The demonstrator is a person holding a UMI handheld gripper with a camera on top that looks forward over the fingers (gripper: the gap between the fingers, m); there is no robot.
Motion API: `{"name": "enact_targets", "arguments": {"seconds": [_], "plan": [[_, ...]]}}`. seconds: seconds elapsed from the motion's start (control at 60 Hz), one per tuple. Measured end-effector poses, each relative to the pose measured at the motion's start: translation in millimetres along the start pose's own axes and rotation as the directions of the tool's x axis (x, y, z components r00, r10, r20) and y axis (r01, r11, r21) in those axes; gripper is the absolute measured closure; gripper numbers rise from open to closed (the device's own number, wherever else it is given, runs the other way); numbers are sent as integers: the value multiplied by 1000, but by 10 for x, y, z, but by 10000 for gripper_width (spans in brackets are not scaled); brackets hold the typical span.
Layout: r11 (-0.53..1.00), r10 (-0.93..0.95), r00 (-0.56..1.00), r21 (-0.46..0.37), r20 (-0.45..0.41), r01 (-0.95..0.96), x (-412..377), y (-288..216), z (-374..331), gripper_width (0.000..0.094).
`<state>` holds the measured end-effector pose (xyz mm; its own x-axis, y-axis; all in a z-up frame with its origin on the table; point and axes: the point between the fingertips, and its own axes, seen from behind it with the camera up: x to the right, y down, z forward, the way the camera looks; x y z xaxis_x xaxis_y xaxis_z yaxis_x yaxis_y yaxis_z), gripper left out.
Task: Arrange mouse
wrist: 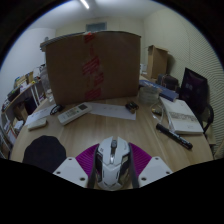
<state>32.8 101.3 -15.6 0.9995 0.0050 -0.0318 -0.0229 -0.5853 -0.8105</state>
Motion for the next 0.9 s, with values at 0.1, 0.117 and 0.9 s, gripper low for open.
{"name": "enact_targets", "arguments": {"seconds": [0.1,0.117,0.9], "plan": [[1000,2,1000,6,2,-2,12,-4,-43,492],[1000,-1,1000,14,4,1,9,-25,-71,496],[988,-125,981,-76,151,137,-2149,223,-415,502]]}}
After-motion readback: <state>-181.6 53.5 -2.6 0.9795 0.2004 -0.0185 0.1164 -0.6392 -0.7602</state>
